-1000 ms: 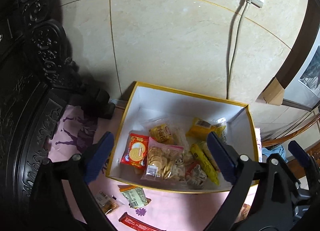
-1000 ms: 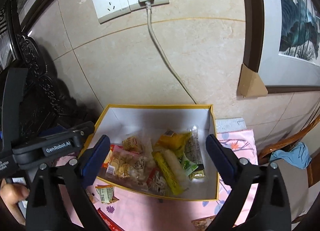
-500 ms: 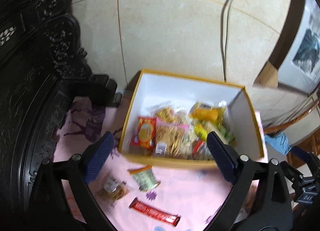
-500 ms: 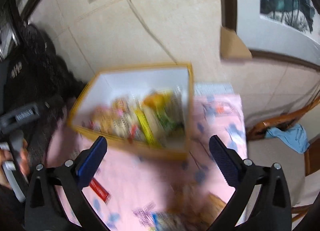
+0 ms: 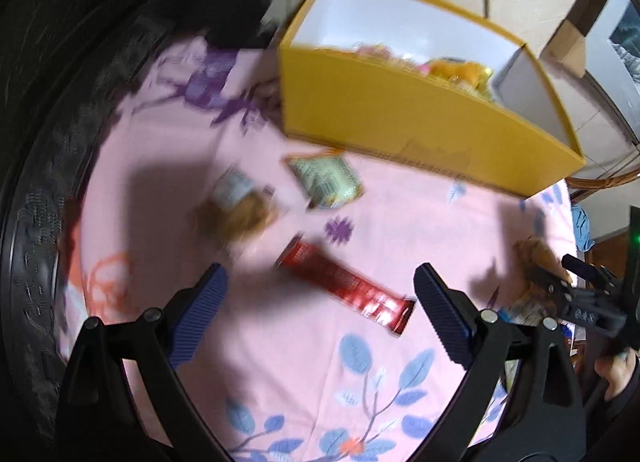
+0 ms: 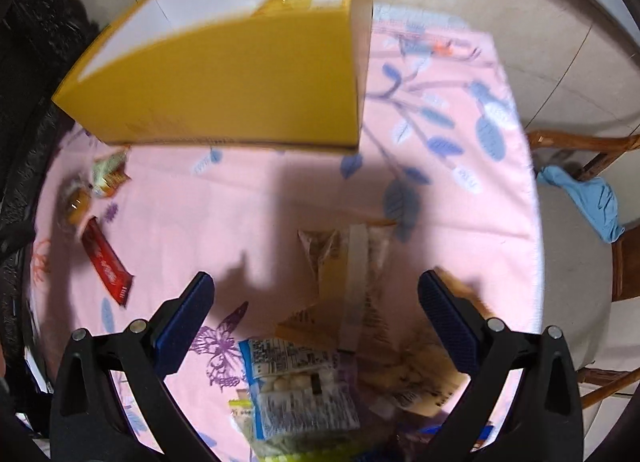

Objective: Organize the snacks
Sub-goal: 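Grasp the brown paper snack bag with the right tool while the left tool grasps the red chocolate bar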

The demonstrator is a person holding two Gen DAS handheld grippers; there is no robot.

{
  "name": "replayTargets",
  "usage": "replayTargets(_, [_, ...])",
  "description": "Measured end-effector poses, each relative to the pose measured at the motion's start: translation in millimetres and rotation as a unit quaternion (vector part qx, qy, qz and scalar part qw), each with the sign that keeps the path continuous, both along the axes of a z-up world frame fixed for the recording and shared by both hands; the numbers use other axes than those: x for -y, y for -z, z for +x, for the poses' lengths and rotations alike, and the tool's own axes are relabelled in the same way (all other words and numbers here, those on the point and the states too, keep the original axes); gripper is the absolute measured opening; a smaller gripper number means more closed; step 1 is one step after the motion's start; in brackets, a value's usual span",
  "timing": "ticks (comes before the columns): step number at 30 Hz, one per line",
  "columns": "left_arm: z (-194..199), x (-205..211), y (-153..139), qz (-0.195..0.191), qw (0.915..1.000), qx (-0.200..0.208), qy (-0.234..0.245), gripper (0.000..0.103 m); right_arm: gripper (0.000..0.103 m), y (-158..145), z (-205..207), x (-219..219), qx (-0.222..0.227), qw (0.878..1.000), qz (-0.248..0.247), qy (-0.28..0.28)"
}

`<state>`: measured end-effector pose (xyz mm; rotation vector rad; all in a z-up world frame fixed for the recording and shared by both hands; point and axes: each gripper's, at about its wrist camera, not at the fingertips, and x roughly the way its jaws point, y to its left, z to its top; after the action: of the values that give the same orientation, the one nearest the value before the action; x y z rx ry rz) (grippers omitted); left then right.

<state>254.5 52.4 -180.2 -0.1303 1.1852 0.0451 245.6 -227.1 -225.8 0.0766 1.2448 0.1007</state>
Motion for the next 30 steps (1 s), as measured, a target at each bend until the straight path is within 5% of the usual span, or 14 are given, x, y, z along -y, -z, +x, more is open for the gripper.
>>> replayTargets(6, [-13.3,-27.5,18.8,-0.003,0.9989,-0.024,-0.04,0.096,0.102,29.8,-3.4,10.3,-0.016,0.999,-0.028,0.04])
replayTargets(12, [-15.2,-17.4,42.1,-0.005,0.9975,-0.045,-0.054,0.096,0.1,35.7,-7.4,-1.1,-0.002,0.997,-0.069,0.024])
replayTargets(13, [-14.2,-13.3,45.7,-0.005,0.9973,-0.048,-0.056,0.096,0.086,34.5,-7.5,-1.6,0.002,0.997,-0.071,0.023])
replayTargets(14, [-13.0,-9.5,49.1,-0.006,0.997,-0.05,-0.059,0.096,0.061,29.1,-9.7,-2.8,0.02,0.997,-0.069,0.022])
replayTargets(15, [-10.7,-5.4,55.1,-0.009,0.9963,-0.056,-0.065,0.096,0.058,25.3,-10.5,-4.7,0.028,0.997,-0.069,0.02])
replayTargets(24, [5.5,8.4,85.3,-0.047,0.9855,-0.072,-0.146,0.096,0.058,23.4,-26.9,-23.7,0.013,0.999,-0.046,0.003])
replayTargets(30, [21.1,24.6,93.7,0.007,0.9829,-0.087,-0.162,0.1,0.058,23.7,-30.7,-29.5,0.014,0.999,-0.033,0.01])
